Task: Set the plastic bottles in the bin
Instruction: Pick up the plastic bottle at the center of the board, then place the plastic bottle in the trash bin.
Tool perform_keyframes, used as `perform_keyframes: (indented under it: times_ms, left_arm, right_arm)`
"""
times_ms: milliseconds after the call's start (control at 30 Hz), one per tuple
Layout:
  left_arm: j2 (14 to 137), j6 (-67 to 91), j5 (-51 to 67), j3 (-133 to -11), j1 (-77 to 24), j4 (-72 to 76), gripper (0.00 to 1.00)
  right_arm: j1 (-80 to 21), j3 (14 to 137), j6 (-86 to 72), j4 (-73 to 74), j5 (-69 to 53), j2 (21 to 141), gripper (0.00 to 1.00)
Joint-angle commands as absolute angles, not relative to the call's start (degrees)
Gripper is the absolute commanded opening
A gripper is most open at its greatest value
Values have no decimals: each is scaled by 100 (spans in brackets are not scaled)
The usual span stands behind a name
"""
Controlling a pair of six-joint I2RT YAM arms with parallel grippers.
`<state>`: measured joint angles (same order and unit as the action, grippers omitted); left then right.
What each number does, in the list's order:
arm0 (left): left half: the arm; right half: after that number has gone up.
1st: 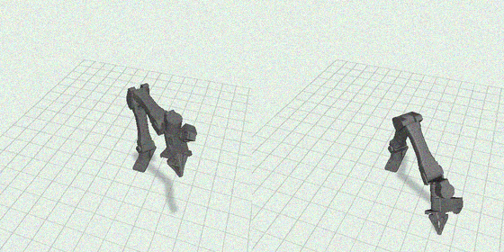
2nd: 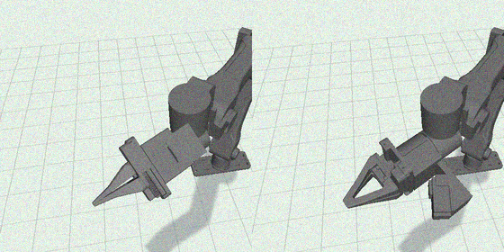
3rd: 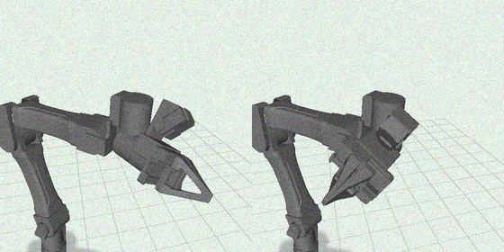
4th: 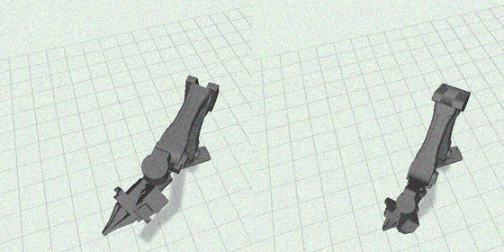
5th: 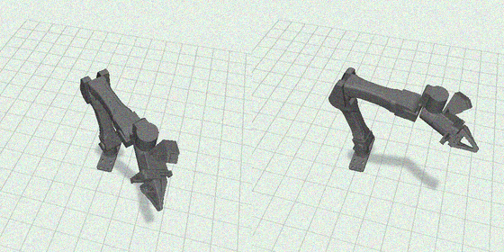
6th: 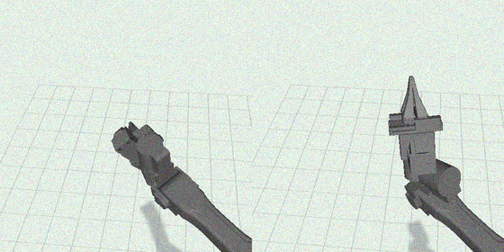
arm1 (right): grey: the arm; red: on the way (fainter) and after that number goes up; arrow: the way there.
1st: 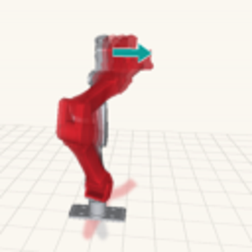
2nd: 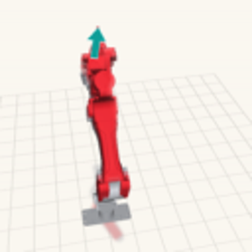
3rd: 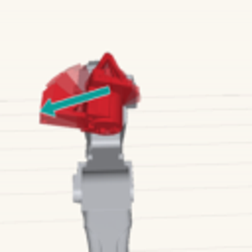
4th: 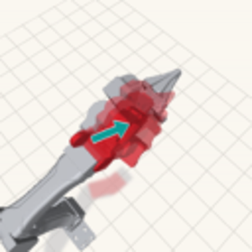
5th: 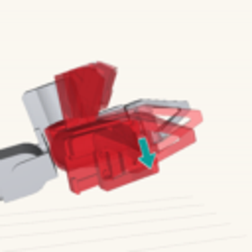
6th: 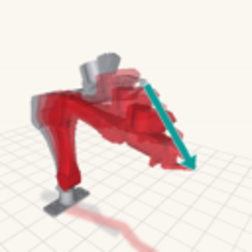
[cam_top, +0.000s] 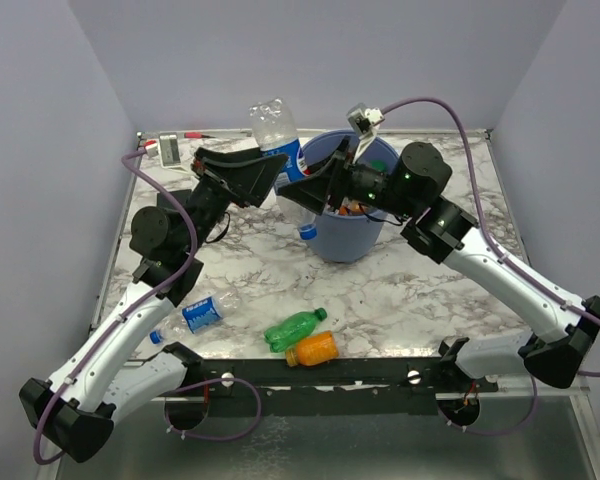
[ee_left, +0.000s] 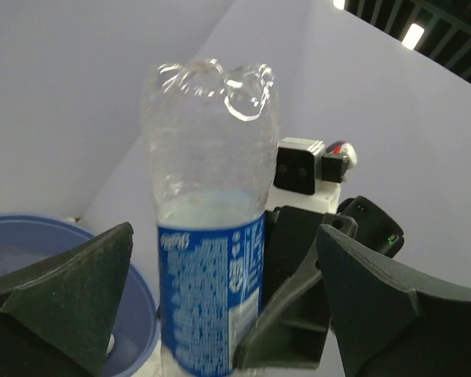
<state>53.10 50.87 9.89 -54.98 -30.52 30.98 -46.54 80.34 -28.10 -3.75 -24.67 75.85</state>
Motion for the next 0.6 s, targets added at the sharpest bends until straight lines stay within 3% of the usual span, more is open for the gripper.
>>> perform_keyframes:
  times_ms: [0, 133, 300, 567]
  left_arm:
    - [4940, 4830, 779, -5248, -3087, 2934, 99]
    - [4479, 4426, 147, -4974, -3086, 2459, 99]
    - [4017, 4105, -326, -4545, -3087, 1791, 99]
    - [3321, 3911, -843, -3787, -3085, 931, 99]
  right_arm:
    - [-4647, 7840, -1896, -360, -1020, 6896, 36]
    - [-4641, 6822, -784, -1303, 745, 6047, 35]
    - [-4621, 6036, 708, -2517, 2312, 5868, 35]
    - [-4045, 5592, 1790, -3711, 2787, 6610, 32]
